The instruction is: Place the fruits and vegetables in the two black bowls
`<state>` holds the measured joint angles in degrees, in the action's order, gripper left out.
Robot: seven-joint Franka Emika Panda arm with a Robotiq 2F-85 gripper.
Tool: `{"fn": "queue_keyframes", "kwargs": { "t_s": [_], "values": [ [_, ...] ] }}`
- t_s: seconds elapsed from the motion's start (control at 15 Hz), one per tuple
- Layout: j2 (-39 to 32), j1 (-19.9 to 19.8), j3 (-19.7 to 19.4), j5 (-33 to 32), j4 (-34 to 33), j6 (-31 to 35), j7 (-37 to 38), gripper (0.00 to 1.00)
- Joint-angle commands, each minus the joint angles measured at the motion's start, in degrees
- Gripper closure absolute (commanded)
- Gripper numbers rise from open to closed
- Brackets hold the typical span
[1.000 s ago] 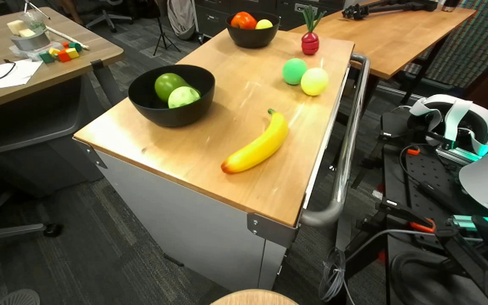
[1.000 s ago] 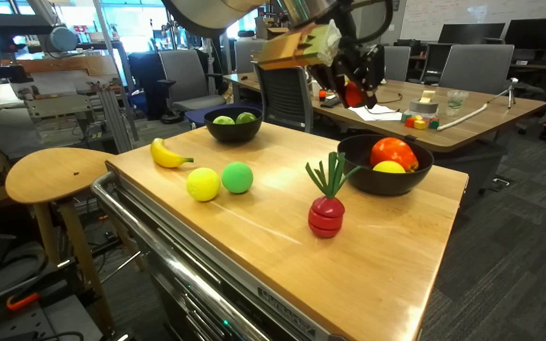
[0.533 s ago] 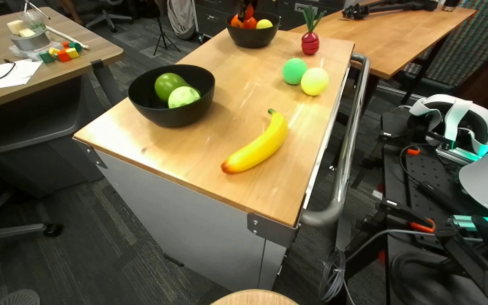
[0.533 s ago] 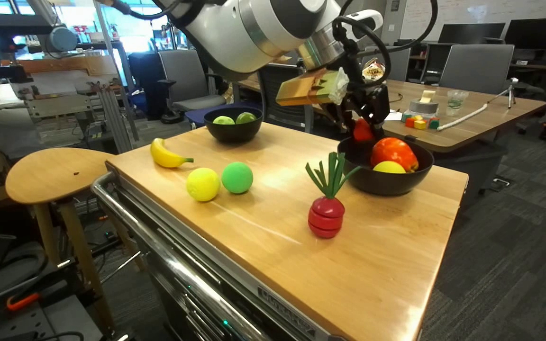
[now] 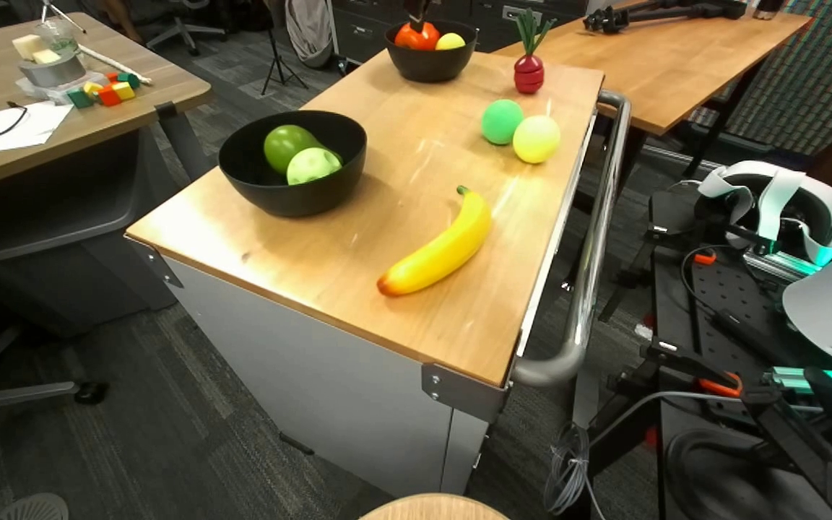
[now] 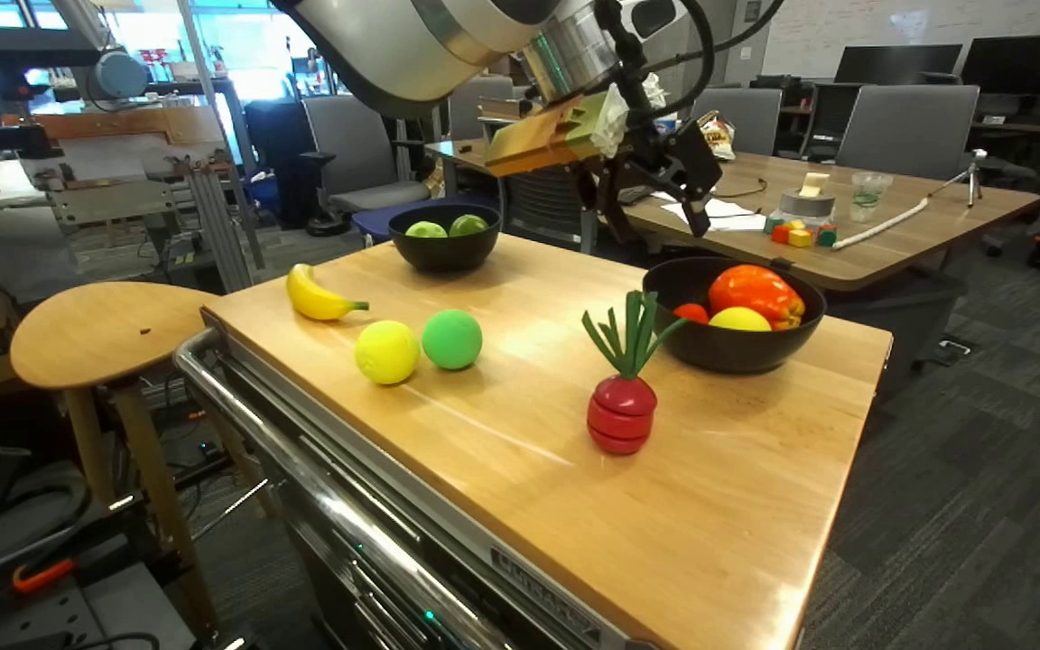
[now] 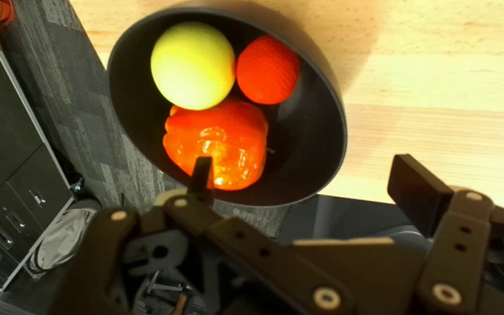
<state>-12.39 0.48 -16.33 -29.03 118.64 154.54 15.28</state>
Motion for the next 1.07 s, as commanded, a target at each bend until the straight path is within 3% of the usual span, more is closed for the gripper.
{"fn": "queue_keyframes", "kwargs": {
  "t_s": [0.0,0.13,0.4,0.47,0.67,1.0],
  "values": [
    [10.68,-1.76,1.69,-1.32,12.20,-0.64,-5.83,0.00],
    [14.27,-3.17,2.27,-0.92,17.27,-1.55,-8.14,0.00],
    [22.17,-7.90,1.82,2.90,28.68,4.76,-12.62,0.00],
    [15.78,-7.56,3.70,1.91,22.22,1.13,-10.34,0.00],
    [19.84,-10.01,3.75,2.40,27.06,3.46,-11.84,0.00],
    [19.72,-13.73,7.02,-5.57,25.45,2.90,-3.98,0.00]
  ]
}}
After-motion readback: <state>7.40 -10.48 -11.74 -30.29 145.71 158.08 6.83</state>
